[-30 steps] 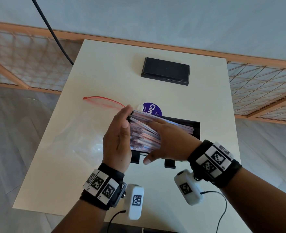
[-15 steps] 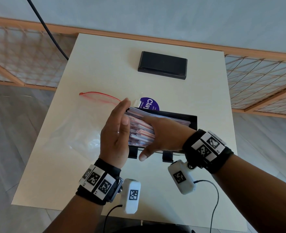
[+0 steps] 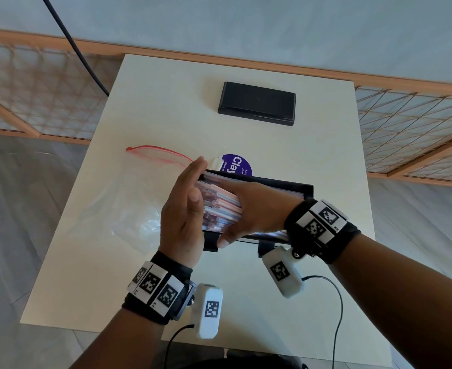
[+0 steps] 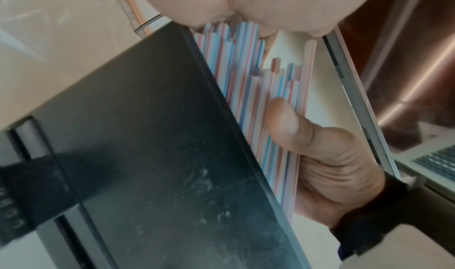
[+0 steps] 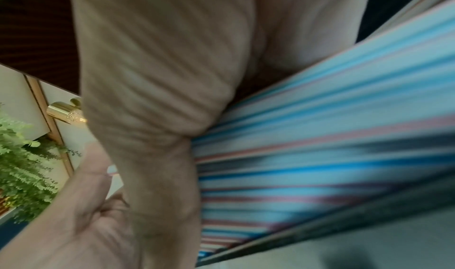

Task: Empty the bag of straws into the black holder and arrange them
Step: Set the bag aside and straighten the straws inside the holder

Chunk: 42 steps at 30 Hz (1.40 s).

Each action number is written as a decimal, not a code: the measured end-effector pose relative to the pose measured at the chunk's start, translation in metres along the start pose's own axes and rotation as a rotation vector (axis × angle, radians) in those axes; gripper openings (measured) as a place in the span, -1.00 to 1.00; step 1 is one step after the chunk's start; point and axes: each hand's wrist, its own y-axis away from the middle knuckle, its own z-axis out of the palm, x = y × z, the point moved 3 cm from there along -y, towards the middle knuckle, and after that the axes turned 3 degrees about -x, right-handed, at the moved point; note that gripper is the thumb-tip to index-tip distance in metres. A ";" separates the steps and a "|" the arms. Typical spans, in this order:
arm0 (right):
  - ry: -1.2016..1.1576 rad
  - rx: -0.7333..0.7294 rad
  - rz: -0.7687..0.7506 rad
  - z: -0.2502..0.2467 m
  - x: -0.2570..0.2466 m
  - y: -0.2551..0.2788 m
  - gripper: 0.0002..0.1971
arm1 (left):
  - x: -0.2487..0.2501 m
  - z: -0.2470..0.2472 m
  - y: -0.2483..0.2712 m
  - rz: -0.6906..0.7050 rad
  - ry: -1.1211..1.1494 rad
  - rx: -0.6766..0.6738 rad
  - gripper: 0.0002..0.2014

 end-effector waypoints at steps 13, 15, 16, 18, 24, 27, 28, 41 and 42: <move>0.091 -0.041 -0.026 -0.011 -0.010 0.001 -0.12 | -0.007 0.002 0.004 -0.082 0.079 -0.034 -0.08; 0.083 -0.049 -0.014 -0.007 -0.010 -0.001 -0.10 | -0.009 0.003 0.004 -0.110 0.093 -0.061 -0.05; 0.079 -0.046 -0.008 -0.005 -0.008 -0.002 -0.08 | -0.010 0.002 0.004 -0.123 0.103 -0.075 -0.05; 0.076 -0.041 -0.008 -0.005 -0.007 -0.003 -0.04 | -0.011 0.001 0.004 -0.138 0.108 -0.106 -0.04; 0.131 -0.043 0.002 -0.012 -0.010 -0.002 -0.15 | -0.011 0.001 0.004 -0.153 0.148 -0.153 0.00; 0.147 -0.054 0.019 -0.007 -0.008 -0.006 -0.09 | -0.014 0.000 0.004 -0.175 0.116 -0.178 -0.06; 0.140 -0.060 0.025 -0.006 -0.007 -0.007 -0.08 | -0.014 -0.001 0.004 -0.176 0.101 -0.191 -0.07; 0.125 -0.120 0.039 -0.016 -0.010 -0.006 -0.34 | -0.006 0.008 0.006 -0.164 0.155 -0.197 0.07; 0.119 -0.123 0.040 -0.015 -0.010 -0.007 -0.31 | -0.007 0.008 0.006 -0.159 0.150 -0.195 0.06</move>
